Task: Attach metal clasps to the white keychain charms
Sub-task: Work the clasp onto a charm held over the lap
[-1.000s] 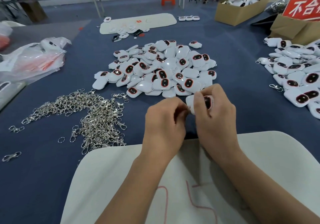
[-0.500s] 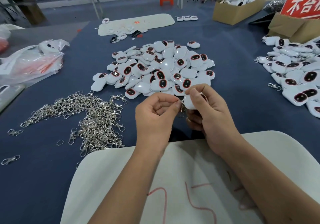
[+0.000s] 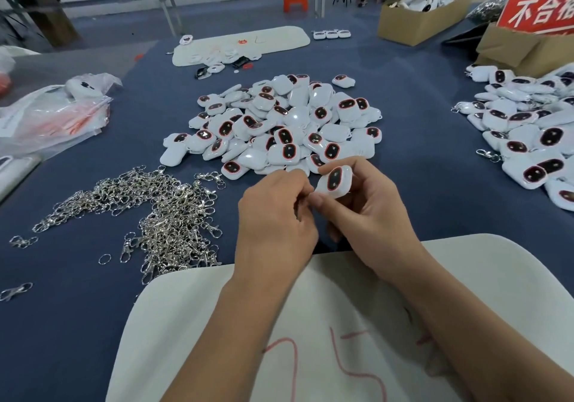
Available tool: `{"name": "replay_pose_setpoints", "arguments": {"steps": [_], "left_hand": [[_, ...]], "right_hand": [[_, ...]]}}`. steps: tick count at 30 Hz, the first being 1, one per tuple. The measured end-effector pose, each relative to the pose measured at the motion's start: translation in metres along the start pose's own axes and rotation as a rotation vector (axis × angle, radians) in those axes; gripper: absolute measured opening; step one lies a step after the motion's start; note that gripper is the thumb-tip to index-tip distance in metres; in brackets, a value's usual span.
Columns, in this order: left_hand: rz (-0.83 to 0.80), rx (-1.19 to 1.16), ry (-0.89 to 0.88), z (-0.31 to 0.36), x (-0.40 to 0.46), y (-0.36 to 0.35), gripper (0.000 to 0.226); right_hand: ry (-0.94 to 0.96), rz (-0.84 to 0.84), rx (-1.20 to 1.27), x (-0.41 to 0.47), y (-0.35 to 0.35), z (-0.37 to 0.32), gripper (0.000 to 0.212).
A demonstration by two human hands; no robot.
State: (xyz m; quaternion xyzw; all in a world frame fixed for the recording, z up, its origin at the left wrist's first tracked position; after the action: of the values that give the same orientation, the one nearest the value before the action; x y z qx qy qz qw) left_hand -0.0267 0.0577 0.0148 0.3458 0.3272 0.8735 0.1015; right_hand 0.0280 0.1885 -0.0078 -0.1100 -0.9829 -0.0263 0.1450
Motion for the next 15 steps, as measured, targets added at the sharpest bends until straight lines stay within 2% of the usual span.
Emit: {"name": "replay_pose_setpoints", "arguments": {"steps": [2, 4, 6, 10, 15], "left_hand": [[-0.015, 0.067, -0.06, 0.001, -0.001, 0.001, 0.02], [-0.032, 0.049, -0.049, 0.001, -0.004, 0.001, 0.02], [-0.032, -0.151, 0.1, -0.002, -0.004, -0.001, 0.024], [-0.025, -0.729, 0.388, -0.01, 0.0, -0.008, 0.025], [-0.092, -0.909, 0.522, -0.011, -0.002, -0.016, 0.028]], "right_hand": [[-0.019, 0.008, 0.005, 0.0, 0.0, 0.001, 0.027], [-0.025, 0.013, 0.029, 0.0, 0.001, 0.0, 0.029], [-0.014, 0.016, 0.076, 0.001, 0.002, -0.002, 0.03], [0.002, 0.007, 0.135, 0.002, 0.004, -0.003, 0.032], [0.018, 0.009, 0.133, 0.004, 0.007, 0.0, 0.028]]}}
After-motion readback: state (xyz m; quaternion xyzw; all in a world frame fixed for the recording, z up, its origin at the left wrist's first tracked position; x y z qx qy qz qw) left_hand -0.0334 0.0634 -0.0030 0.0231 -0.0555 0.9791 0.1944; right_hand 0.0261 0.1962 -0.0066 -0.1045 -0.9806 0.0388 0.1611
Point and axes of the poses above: each hand's wrist, its own x-axis towards the middle knuckle, its own y-axis out of the back of the hand, z = x × y, the point moved 3 cm from there along x, towards the middle knuckle, and after that the axes turned 6 degrees about -z, right-handed, at the moved point
